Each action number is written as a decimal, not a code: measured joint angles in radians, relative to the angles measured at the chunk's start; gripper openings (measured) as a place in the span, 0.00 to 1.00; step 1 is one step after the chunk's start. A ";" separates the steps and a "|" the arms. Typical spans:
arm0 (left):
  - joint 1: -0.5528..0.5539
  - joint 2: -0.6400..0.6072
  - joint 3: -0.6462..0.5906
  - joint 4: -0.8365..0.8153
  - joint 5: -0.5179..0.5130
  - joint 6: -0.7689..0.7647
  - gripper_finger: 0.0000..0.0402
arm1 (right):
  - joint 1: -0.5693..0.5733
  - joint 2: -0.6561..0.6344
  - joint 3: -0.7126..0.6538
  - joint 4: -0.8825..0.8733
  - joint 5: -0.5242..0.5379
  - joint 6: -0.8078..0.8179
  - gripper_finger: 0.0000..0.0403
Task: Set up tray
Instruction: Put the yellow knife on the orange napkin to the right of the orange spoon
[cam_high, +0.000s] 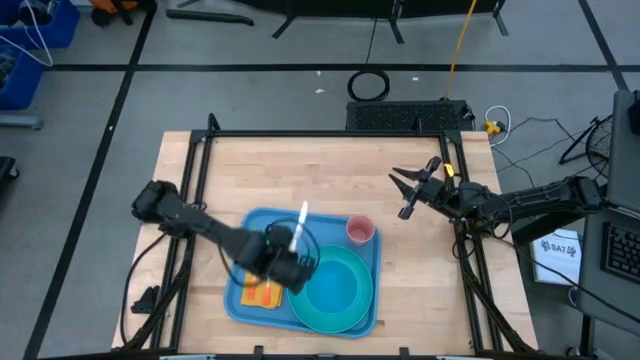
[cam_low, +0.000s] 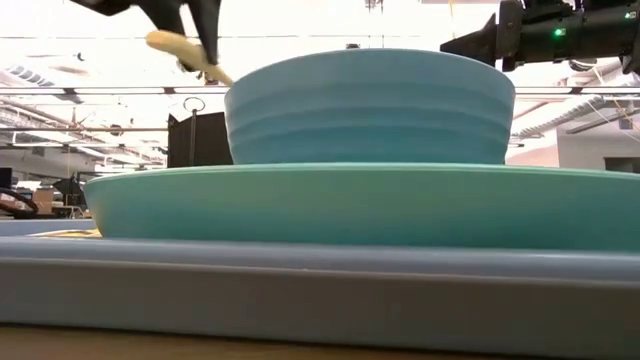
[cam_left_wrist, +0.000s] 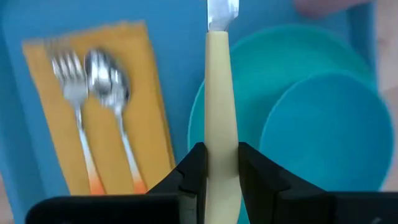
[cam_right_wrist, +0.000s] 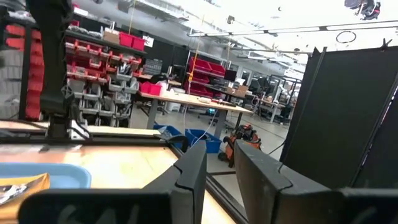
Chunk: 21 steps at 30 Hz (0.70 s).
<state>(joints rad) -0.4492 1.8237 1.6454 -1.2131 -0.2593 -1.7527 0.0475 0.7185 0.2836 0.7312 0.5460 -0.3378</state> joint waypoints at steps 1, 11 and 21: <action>-0.020 0.008 -0.006 0.003 0.007 -0.039 0.17 | 0.000 -0.001 0.000 0.005 0.000 0.000 0.19; -0.147 0.024 -0.224 0.339 0.067 -0.282 0.17 | 0.000 -0.011 0.000 0.005 -0.001 0.004 0.19; -0.191 0.023 -0.364 0.424 0.040 -0.393 0.17 | 0.000 -0.014 0.000 0.004 -0.001 0.010 0.19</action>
<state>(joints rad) -0.6398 1.8465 1.2810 -0.7895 -0.2190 -2.1456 0.0475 0.7048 0.2836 0.7357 0.5449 -0.3280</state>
